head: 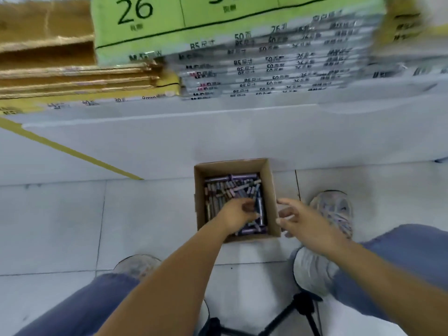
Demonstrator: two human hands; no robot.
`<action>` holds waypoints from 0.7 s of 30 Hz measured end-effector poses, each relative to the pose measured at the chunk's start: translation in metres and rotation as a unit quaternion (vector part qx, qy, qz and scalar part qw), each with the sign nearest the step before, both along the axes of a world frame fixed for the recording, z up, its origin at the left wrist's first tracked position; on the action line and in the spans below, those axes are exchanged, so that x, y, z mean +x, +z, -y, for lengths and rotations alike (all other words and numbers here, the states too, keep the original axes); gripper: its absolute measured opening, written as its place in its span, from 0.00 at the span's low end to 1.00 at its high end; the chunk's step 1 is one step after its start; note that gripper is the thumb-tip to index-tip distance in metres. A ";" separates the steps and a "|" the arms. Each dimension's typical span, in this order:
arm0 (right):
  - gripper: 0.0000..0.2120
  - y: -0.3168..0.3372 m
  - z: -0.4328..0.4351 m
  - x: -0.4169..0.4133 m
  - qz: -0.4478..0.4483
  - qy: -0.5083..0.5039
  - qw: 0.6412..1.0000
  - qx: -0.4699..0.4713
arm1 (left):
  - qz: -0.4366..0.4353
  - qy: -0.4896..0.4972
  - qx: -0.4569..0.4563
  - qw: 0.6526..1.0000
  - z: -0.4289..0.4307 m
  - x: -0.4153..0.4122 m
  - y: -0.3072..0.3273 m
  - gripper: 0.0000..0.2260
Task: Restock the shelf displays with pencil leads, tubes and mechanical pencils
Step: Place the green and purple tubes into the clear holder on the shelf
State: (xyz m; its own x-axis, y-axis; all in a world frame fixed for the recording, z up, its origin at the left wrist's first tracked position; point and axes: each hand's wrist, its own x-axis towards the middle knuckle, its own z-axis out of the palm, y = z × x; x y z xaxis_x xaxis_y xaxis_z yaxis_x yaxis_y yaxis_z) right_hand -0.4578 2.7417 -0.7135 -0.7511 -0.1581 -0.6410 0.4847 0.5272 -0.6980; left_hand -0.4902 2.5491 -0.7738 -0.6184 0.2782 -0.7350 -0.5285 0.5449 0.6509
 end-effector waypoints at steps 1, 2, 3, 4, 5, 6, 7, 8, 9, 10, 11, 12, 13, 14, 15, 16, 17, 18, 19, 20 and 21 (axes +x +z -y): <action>0.21 -0.002 0.000 0.001 0.002 -0.008 1.000 -0.003 | 0.001 -0.006 0.001 1.000 -0.005 -0.001 -0.005 0.20; 0.20 -0.005 0.000 0.002 0.001 -0.013 1.000 -0.004 | 0.004 -0.010 0.000 1.000 -0.009 -0.002 -0.009 0.21; 0.20 -0.006 0.000 0.002 0.000 -0.016 1.000 -0.005 | 0.008 -0.006 -0.003 1.000 -0.013 -0.003 -0.013 0.22; 0.19 -0.007 -0.001 0.002 0.001 -0.017 1.000 -0.007 | 0.013 0.004 -0.005 1.000 -0.016 -0.003 -0.016 0.22; 0.19 -0.007 -0.001 0.003 0.004 -0.022 1.000 -0.011 | 0.018 0.017 -0.006 1.000 -0.018 -0.004 -0.019 0.23; 0.20 -0.008 -0.001 0.003 0.008 -0.029 0.999 -0.016 | 0.020 0.028 -0.007 0.999 -0.019 -0.005 -0.021 0.22; 0.20 -0.008 -0.002 0.003 0.012 -0.034 0.999 -0.021 | 0.021 0.033 -0.009 0.999 -0.021 -0.005 -0.022 0.21; 0.20 -0.007 -0.002 0.003 0.015 -0.036 0.999 -0.025 | 0.019 0.034 -0.012 0.999 -0.021 -0.006 -0.023 0.20; 0.20 -0.007 -0.002 0.003 0.016 -0.035 0.999 -0.027 | 0.016 0.032 -0.015 0.999 -0.022 -0.006 -0.024 0.19; 0.20 -0.006 -0.002 0.002 0.015 -0.035 0.999 -0.029 | 0.013 0.034 -0.018 0.999 -0.023 -0.007 -0.025 0.19; 0.20 -0.006 -0.002 0.002 0.014 -0.034 0.999 -0.033 | 0.014 0.044 -0.018 0.999 -0.023 -0.006 -0.026 0.19; 0.20 -0.005 -0.002 0.002 0.013 -0.033 0.999 -0.036 | 0.019 0.062 -0.012 0.998 -0.024 -0.005 -0.027 0.21; 0.20 -0.005 -0.003 0.002 0.012 -0.031 0.999 -0.038 | 0.026 0.086 -0.003 0.996 -0.024 -0.004 -0.028 0.22; 0.19 -0.005 -0.003 0.002 0.009 -0.028 0.999 -0.038 | 0.034 0.108 0.007 0.994 -0.024 -0.003 -0.029 0.23; 0.19 -0.006 -0.004 0.002 0.006 -0.027 0.999 -0.039 | 0.042 0.123 0.016 0.991 -0.024 -0.002 -0.030 0.25; 0.19 -0.008 -0.004 0.002 0.004 -0.029 0.999 -0.041 | 0.045 0.128 0.021 0.991 -0.024 -0.003 -0.031 0.25; 0.19 -0.009 -0.005 0.003 0.002 -0.031 0.998 -0.045 | 0.045 0.127 0.023 0.991 -0.023 -0.003 -0.032 0.26; 0.19 -0.010 -0.005 0.003 0.001 -0.033 0.998 -0.050 | 0.044 0.124 0.022 0.991 -0.022 -0.005 -0.033 0.26; 0.19 -0.011 -0.006 0.003 -0.001 -0.032 0.998 -0.054 | 0.044 0.120 0.022 0.992 -0.021 -0.006 -0.034 0.26; 0.20 -0.011 -0.006 0.003 -0.003 -0.030 0.998 -0.056 | 0.046 0.118 0.024 0.992 -0.020 -0.008 -0.034 0.26; 0.20 -0.012 -0.006 0.003 -0.005 -0.027 0.998 -0.058 | 0.049 0.115 0.026 0.992 -0.019 -0.010 -0.034 0.26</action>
